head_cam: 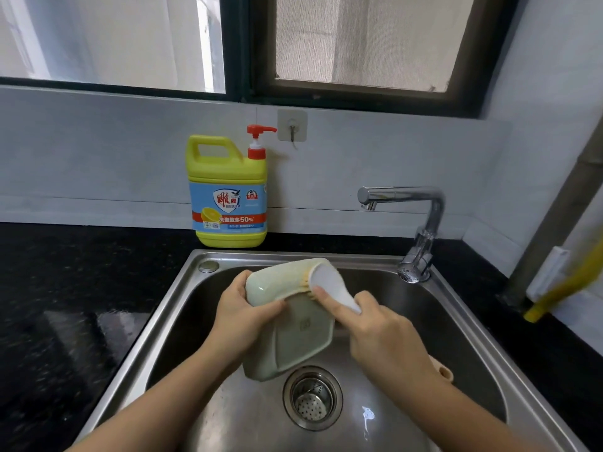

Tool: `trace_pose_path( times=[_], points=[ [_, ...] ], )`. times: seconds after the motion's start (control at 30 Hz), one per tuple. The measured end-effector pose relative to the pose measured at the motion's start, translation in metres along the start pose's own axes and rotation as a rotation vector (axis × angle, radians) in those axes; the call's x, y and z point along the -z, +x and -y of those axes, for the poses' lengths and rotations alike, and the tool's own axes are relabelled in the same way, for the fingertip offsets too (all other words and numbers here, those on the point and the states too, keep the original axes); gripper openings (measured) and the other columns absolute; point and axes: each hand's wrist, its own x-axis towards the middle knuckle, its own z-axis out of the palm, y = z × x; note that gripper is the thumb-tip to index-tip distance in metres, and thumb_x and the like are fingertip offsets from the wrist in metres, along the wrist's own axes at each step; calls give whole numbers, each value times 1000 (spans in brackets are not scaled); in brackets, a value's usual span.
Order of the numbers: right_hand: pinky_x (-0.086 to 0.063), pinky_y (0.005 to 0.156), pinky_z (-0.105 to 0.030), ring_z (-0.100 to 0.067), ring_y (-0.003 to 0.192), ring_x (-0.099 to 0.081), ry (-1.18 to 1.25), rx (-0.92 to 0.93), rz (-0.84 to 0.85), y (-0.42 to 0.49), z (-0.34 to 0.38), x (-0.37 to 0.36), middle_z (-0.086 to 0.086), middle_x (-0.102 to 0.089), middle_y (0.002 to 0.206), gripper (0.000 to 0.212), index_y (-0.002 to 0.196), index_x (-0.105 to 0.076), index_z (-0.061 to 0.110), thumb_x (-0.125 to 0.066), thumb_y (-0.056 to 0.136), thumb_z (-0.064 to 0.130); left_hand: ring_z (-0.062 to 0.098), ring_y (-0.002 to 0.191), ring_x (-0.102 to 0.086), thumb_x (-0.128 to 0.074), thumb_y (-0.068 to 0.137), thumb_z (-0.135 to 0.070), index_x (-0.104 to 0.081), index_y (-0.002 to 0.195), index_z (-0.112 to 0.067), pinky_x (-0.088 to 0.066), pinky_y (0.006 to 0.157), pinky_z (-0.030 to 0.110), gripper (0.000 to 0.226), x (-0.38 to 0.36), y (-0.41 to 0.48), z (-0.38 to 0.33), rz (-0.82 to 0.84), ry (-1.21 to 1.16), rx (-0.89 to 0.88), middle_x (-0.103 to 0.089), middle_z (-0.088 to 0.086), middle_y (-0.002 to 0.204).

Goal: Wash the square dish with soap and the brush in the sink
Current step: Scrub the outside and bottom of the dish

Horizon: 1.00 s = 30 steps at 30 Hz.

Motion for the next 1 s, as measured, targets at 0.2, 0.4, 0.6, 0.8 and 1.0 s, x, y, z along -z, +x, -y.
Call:
trace_pose_path(
  times=[0.2,0.4,0.6,0.8,1.0],
  points=[
    [-30,47,-30,-17,49,-33,4,-286,234,3,-11,1,1,-34,77,88,140,-11,52,-55,83,1,17,86,-63,-71,73,8,-58,93,-22,-55,70,31,38,1,0,-4,-18,-16,-15,-63,1,93],
    [-33,35,-30,-19,42,-40,69,-141,99,13,6,9,3,-31,72,88,139,-38,44,-70,67,4,16,85,-65,-80,63,-8,-58,95,-21,-55,65,26,40,0,1,0,40,13,-48,-65,2,93],
    [-37,36,-26,-17,44,-41,3,204,9,14,25,7,-1,-46,71,70,136,-43,42,-44,74,9,12,78,-65,-82,59,-16,-60,94,-17,-55,63,23,41,0,3,4,77,145,-111,-67,2,87],
    [-47,59,-35,-24,66,-57,52,-6,190,31,3,25,4,-42,82,74,135,-9,64,-45,90,18,1,70,-61,-72,49,-33,-55,82,-19,-50,58,18,40,-2,0,2,165,244,-175,-62,0,78],
    [-44,94,-28,0,107,-54,860,-450,172,26,-36,8,20,-55,118,81,136,-18,60,-69,84,25,6,77,-64,-75,52,-26,-57,87,-18,-56,64,25,40,-5,-3,-4,171,141,-135,-64,-1,85]
  ],
)
